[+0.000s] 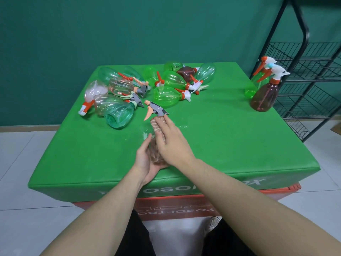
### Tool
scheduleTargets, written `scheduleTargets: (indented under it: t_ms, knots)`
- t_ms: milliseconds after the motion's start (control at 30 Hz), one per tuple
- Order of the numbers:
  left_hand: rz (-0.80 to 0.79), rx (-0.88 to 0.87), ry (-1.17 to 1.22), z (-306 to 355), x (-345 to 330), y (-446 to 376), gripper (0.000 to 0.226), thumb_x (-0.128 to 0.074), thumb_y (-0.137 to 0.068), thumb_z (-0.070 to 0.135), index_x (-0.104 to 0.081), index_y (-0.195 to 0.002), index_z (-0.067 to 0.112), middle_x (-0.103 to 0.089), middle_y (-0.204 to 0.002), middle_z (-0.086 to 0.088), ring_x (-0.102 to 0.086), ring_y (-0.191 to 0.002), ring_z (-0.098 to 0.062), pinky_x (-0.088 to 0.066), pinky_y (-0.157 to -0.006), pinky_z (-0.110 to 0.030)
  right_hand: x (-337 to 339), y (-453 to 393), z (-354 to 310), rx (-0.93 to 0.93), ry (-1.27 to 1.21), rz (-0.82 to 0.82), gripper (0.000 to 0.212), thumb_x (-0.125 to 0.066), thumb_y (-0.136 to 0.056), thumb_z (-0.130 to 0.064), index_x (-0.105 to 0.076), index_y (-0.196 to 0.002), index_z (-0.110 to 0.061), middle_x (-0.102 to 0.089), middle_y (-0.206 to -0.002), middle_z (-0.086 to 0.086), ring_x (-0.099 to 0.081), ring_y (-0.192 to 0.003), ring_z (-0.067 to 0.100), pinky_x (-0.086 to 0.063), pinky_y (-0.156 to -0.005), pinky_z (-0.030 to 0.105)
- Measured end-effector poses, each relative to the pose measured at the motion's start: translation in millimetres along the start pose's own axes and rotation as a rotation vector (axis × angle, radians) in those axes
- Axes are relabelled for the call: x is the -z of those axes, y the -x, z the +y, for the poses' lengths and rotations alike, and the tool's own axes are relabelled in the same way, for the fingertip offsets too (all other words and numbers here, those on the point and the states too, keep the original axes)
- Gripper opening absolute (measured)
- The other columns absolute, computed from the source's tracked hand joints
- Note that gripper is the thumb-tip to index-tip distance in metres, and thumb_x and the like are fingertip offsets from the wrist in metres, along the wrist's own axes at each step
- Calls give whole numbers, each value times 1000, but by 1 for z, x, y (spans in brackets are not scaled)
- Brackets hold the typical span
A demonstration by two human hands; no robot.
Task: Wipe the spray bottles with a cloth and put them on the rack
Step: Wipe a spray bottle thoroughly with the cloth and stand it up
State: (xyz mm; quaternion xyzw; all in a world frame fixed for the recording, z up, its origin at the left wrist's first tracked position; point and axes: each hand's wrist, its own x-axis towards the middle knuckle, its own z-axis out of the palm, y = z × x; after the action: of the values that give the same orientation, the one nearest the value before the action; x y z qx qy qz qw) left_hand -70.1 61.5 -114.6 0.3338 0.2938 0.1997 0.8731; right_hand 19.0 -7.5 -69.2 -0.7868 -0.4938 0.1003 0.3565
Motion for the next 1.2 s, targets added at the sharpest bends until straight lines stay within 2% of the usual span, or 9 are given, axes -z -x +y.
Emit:
scheduleTargets:
  t_ms: [67,200,433,567,700,867,1067,1133,1200]
  knots:
    - [6,1,0,-1,1,0,57,-47,-101,52,-63,-138,12,-66,-136,-18,-64,-118,-36,-52,-97,-59,0,0,-1,-36,-17,1,50,-35,-108,-35,-34,-157,-27,-20,-168,0,-25,-151,21,-20,-125,38]
    - [11,-12,36,-1,-1,0,49,-45,-104,48,-66,-133,15,-73,-120,-11,-73,-102,-26,-62,-75,-41,-8,10,5,90,96,20,52,-30,-106,-32,-40,-154,-15,-31,-164,9,-30,-148,27,-23,-124,42]
    - [4,-18,67,-2,-3,0,53,-37,-108,47,-65,-130,8,-71,-128,-15,-72,-112,-25,-57,-93,-36,-17,43,20,211,303,3,56,-20,-105,-39,-30,-158,-23,-19,-168,4,-8,-157,28,-10,-126,52]
    - [-5,1,48,-3,-3,0,72,-44,-97,63,-65,-132,3,-68,-131,-21,-67,-122,-31,-50,-107,-43,-21,51,31,344,315,37,49,-34,-105,-29,-43,-152,-22,-31,-164,4,-15,-155,31,-12,-126,51]
    - [-68,12,27,-2,-4,1,64,-51,-87,59,-82,-101,5,-74,-116,-23,-74,-104,-30,-62,-85,-37,-24,62,42,433,267,121,48,-48,-99,-19,-47,-147,-23,-36,-162,2,-17,-155,30,-8,-127,41]
    - [-43,15,29,-2,-3,-1,89,-66,-83,65,-53,-143,0,-59,-140,-28,-60,-130,-39,-47,-111,-52,-23,64,40,329,147,140,43,-50,-103,-30,-52,-146,-24,-35,-162,-2,-14,-156,21,-22,-125,45]
    - [1,-34,-11,-5,1,-5,55,-48,-102,43,-59,-142,8,-61,-143,-18,-55,-136,-33,-45,-113,-44,-20,39,28,213,119,131,47,-39,-103,-37,-47,-149,-27,-29,-165,-1,-9,-157,21,-28,-122,52]
    - [0,-42,-3,-3,1,-4,49,-47,-104,43,-64,-138,11,-67,-136,-15,-61,-128,-31,-53,-105,-44,-17,28,23,201,108,114,48,-38,-103,-37,-49,-148,-25,-29,-165,0,-13,-156,23,-26,-123,50]
    - [-14,-27,-17,-1,0,-2,44,-41,-107,44,-70,-126,18,-75,-119,-8,-72,-108,-24,-63,-80,-42,-12,17,17,183,86,95,48,-37,-104,-37,-50,-148,-23,-29,-165,3,-17,-155,25,-22,-125,46]
